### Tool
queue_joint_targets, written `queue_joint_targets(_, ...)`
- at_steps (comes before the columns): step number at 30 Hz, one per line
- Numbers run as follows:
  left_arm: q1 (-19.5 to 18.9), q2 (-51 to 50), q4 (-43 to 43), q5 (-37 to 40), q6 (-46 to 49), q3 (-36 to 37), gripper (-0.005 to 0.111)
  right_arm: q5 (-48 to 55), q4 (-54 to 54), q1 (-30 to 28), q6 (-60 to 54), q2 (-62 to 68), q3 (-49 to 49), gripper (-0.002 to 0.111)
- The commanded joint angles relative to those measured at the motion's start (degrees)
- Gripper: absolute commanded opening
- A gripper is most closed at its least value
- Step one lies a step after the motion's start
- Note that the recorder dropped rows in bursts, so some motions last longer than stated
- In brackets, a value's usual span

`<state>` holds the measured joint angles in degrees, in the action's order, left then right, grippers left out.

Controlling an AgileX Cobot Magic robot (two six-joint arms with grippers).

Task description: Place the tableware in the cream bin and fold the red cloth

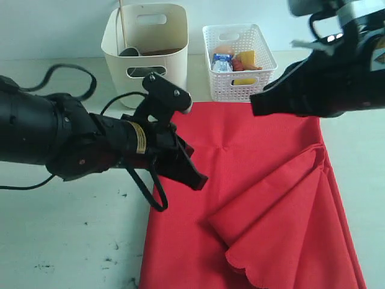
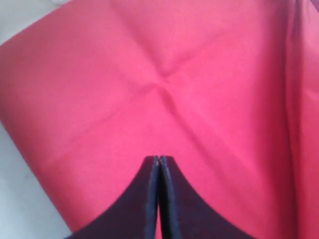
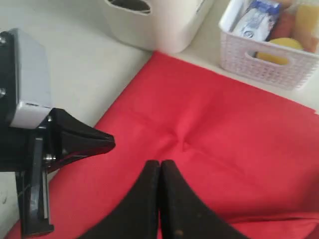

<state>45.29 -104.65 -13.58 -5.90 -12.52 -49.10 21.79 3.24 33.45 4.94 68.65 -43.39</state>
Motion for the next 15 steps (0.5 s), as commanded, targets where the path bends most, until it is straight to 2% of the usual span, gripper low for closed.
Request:
queue_joint_targets(1, -0.09, -3.23, -0.78, -5.46, 0.34, 0.92, 0.002, -3.64, -0.29, 3.62, -1.33, 6.22, 0.26, 0.000)
queue_joint_targets(7, -0.21, -7.14, -0.78, -7.11, 1.58, 0.52, 0.002, -5.26, 0.62, 5.24, -0.59, 13.74, 0.26, 0.000)
queue_joint_targets(15, -0.21, -7.94, -0.78, -4.78, 1.58, -1.07, 0.002, -5.76, 1.26, 5.24, -0.47, 24.68, 0.26, 0.000)
